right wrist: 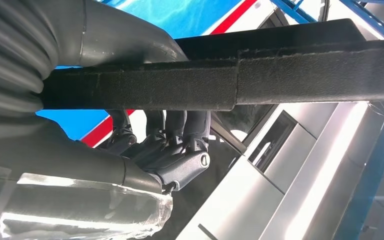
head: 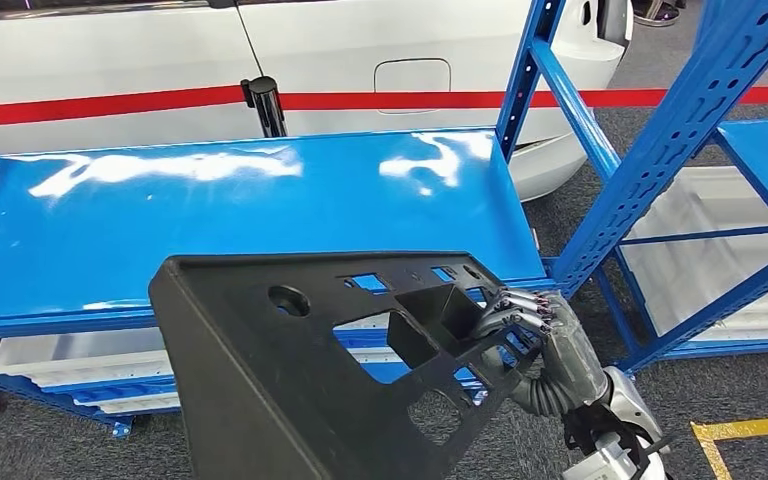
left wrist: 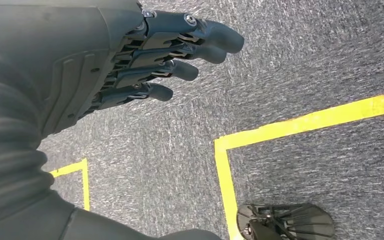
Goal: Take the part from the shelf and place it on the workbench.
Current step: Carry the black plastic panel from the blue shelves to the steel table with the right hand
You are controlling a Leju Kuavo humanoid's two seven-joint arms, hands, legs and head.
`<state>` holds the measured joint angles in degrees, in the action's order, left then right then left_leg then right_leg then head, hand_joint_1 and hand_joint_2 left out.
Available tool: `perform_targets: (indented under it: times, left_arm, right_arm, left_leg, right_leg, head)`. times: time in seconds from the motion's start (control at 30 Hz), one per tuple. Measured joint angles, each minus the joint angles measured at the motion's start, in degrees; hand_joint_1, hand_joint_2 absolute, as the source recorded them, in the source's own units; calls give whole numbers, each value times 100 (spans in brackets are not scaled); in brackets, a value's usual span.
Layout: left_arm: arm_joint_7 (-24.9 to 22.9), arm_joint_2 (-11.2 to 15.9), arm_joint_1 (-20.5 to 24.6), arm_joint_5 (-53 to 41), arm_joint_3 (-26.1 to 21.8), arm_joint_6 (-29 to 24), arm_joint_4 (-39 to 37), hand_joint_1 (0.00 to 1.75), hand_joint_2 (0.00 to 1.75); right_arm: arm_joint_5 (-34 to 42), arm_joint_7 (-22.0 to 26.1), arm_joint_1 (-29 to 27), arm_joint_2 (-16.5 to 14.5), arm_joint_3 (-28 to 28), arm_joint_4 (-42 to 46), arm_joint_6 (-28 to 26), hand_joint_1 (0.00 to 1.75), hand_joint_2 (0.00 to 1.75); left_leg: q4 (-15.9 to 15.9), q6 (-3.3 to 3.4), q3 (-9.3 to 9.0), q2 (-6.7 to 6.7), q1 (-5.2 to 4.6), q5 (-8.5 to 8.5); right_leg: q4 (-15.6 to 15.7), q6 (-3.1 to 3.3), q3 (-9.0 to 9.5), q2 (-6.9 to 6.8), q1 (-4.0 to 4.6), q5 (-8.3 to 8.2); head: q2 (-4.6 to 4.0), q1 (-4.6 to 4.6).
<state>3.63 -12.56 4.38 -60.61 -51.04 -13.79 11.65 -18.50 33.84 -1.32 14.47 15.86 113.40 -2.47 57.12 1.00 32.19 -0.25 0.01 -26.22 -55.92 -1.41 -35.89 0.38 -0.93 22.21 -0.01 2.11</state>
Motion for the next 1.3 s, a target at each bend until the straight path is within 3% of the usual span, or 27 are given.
perform_targets:
  times: [0.53,0.8,0.97,1.1,1.17,1.23,1.3]
  left_arm:
    - [-125,11,-2,-59,-4,-60,0,0,175]
    - [-468,208,-14,-92,-86,-383,0,0,175]
    - [-481,288,-20,-76,-143,-389,0,0,175]
    - [-484,299,-19,-76,-149,-388,0,0,175]
    - [-486,276,-18,-81,-149,-380,0,0,175]
    - [-486,252,-18,-105,-149,-366,0,0,175]
    - [-481,225,-21,-149,-147,-336,0,0,175]
  right_arm:
    - [4,60,-435,138,83,-38,-171,175,175]
    - [-54,63,-625,157,68,5,-227,175,175]
    - [-54,63,-649,157,70,5,-226,175,175]
    - [-54,61,-652,157,70,19,-223,175,175]
    - [-51,58,-644,154,72,30,-212,175,175]
    - [-49,51,-640,146,79,27,-193,175,175]
    - [-56,44,-645,129,89,20,-182,175,175]
  left_leg:
    - [1,1,-3,0,-1,-3]
    - [8,6,-2,0,-7,-8]
    - [35,55,1,1,-29,-25]
    - [-37,147,-48,7,-19,31]
    - [-128,198,-106,22,20,98]
    - [-144,220,-112,30,28,109]
    - [-142,211,-107,26,31,103]
  right_leg:
    - [1,0,0,0,-1,0]
    - [3,-1,8,1,-38,-1]
    - [6,-11,17,0,-67,-6]
    - [-4,-59,16,-6,-57,-3]
    - [-349,-34,-144,-16,-34,187]
    - [-1089,25,-484,-20,-49,524]
    - [-1616,2,-712,-22,-74,709]
  head:
    - [-1,1]
    - [-1,2]
    - [-1,2]
    - [-1,0]
    - [-1,-18]
    - [-2,-34]
    - [-2,-42]
